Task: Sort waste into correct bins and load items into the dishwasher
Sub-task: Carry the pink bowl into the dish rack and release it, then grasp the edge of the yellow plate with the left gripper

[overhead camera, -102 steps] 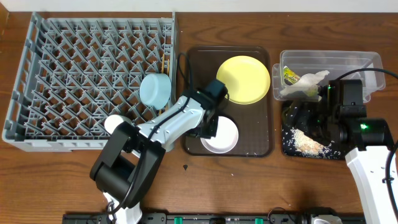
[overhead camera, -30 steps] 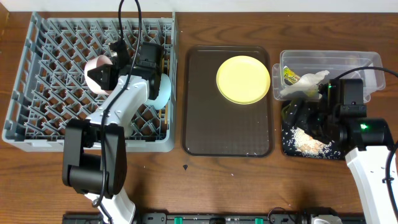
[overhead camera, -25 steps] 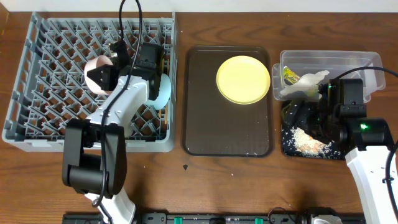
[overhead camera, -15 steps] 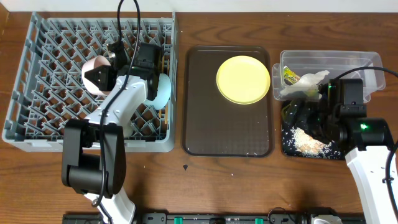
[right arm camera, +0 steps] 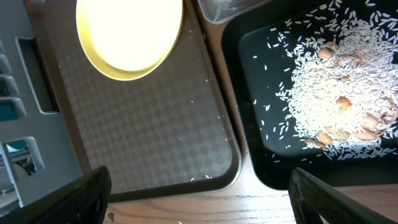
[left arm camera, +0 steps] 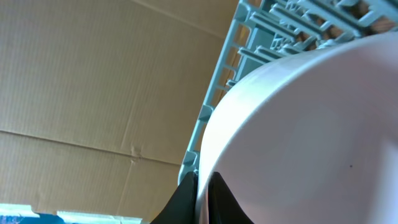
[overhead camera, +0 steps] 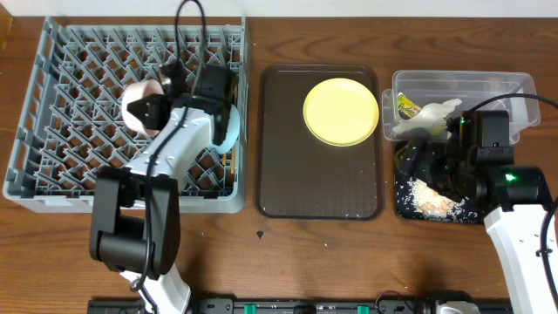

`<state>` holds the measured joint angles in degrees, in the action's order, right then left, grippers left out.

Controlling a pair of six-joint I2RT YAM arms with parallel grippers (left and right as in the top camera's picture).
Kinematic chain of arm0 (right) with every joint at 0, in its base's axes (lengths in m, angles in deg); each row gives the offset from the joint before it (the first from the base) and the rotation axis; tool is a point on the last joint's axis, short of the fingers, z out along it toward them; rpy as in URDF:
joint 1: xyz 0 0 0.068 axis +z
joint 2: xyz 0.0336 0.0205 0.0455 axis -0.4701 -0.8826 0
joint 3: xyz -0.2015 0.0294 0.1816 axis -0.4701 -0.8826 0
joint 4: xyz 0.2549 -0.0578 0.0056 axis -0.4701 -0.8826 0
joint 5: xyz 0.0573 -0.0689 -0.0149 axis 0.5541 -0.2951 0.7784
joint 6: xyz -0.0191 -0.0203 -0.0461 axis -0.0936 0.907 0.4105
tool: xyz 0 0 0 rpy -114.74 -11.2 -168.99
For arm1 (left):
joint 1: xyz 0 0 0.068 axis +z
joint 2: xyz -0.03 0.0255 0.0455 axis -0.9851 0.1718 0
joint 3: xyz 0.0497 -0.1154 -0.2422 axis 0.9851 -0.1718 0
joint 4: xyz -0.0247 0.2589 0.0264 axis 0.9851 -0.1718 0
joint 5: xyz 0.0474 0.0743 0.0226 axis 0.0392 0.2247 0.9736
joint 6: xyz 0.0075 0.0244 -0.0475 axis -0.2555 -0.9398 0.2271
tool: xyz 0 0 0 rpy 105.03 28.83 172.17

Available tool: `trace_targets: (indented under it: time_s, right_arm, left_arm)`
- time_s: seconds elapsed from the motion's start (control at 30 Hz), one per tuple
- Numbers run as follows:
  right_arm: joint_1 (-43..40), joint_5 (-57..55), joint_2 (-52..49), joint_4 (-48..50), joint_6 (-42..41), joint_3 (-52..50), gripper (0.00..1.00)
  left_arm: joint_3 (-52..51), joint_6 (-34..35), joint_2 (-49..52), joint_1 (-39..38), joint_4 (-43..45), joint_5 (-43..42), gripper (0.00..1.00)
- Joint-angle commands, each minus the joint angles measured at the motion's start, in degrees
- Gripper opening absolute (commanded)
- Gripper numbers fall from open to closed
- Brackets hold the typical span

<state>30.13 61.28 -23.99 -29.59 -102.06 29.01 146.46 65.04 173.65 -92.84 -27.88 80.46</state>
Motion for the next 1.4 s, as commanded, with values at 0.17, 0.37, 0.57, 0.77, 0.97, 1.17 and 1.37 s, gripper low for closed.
trace_targets:
  time_s: [0.17,0.37,0.57,0.77,0.97,1.17,1.37]
  right_arm:
    - [-0.4,-0.3,0.0,-0.2,0.6,0.7,0.89]
    - [-0.4,-0.3,0.0,-0.2,0.6,0.7,0.89]
    - [-0.4,-0.3,0.0,-0.2,0.6,0.7,0.89]
    - [-0.4,-0.3,0.0,-0.2,0.6,0.7,0.89]
    - [-0.4,-0.3,0.0,-0.2,0.6,0.7,0.89]
    - [-0.4,-0.3,0.0,-0.2,0.5,0.7,0.89]
    - [-0.4,-0.3,0.0,-0.2,0.5,0.7,0.89]
  left_arm:
    - [-1.7,1.5,0.4,-4.0,-0.5,-2.7,0.16]
    - [-1.6,1.4,0.3,-6.9,-2.1,-2.6,0.36]
    - [-1.6,1.5,-3.0,-11.8,-3.3,-2.6,0.44]
    - [-1.2,1.4,-11.6,-17.9,-3.3,-14.6,0.56]
    - [-1.2,3.7,-19.6,-22.1,-0.2,-42.8,0.56]
    - [-1.2,12.5,-16.8,-22.3,7.9,-65.6,0.55]
    - [-1.2,19.8,-6.3,-22.2,19.2,-75.3,0.55]
